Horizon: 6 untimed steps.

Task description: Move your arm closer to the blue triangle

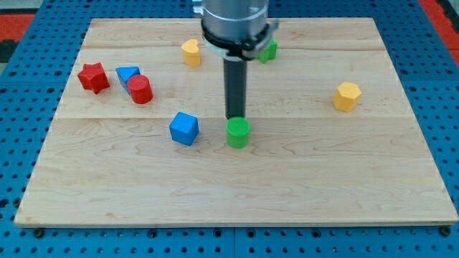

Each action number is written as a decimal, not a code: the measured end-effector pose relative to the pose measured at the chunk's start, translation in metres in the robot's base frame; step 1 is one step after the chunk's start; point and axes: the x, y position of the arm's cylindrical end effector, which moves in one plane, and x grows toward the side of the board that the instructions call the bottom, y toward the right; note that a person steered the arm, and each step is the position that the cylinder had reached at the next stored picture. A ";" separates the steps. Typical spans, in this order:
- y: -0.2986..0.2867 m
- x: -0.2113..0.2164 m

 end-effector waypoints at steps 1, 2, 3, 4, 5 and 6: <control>-0.028 -0.027; -0.087 -0.088; -0.158 -0.150; -0.205 -0.140; -0.187 -0.130; -0.158 -0.107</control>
